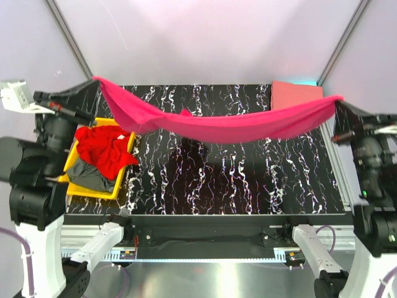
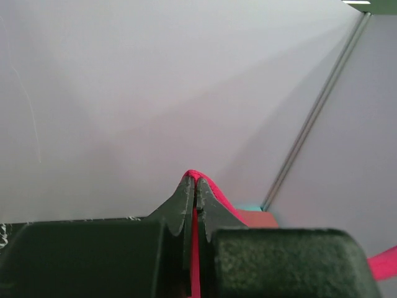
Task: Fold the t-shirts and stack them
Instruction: Flatten the tshirt out
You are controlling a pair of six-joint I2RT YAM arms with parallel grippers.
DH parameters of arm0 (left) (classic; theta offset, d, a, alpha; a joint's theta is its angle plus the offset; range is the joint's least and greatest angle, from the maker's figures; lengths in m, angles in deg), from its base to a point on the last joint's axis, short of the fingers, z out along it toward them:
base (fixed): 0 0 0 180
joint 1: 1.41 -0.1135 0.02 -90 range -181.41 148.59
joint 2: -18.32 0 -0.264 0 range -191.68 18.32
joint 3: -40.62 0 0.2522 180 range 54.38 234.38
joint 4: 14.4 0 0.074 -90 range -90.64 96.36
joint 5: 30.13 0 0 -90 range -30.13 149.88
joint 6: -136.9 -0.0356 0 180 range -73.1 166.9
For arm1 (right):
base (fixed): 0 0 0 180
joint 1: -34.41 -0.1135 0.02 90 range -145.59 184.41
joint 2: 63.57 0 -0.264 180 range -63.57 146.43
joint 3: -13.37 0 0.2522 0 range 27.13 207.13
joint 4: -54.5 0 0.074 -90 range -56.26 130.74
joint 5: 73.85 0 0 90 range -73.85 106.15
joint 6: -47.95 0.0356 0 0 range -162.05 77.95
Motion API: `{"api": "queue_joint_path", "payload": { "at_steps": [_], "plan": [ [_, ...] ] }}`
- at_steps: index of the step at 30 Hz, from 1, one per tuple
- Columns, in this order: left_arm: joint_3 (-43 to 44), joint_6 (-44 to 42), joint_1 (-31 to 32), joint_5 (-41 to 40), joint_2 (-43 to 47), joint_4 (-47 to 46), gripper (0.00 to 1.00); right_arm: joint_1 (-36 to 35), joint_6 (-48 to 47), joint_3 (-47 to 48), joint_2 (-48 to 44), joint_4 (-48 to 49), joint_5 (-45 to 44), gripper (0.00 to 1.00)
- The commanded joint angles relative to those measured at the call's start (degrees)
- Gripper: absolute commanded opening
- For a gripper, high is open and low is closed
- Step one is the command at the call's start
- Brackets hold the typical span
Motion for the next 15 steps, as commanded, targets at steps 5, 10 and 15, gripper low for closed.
{"api": "queue_joint_path", "payload": {
  "at_steps": [5, 10, 15],
  "plan": [
    [4.4, 5.8, 0.0, 8.0, 6.4, 7.8, 0.00, 0.1, 1.8, 13.4, -4.1, -15.7, 0.1, 0.00],
    [10.7, 3.2, 0.0, 3.7, 7.1, 12.4, 0.00, 0.1, 3.2, 15.2, -4.8, -15.2, -2.7, 0.00],
    [5.8, 1.7, 0.0, 3.4, 2.0, 10.4, 0.00, 0.2, 2.5, 4.9, -2.2, -7.5, -7.5, 0.00]
  ]
}}
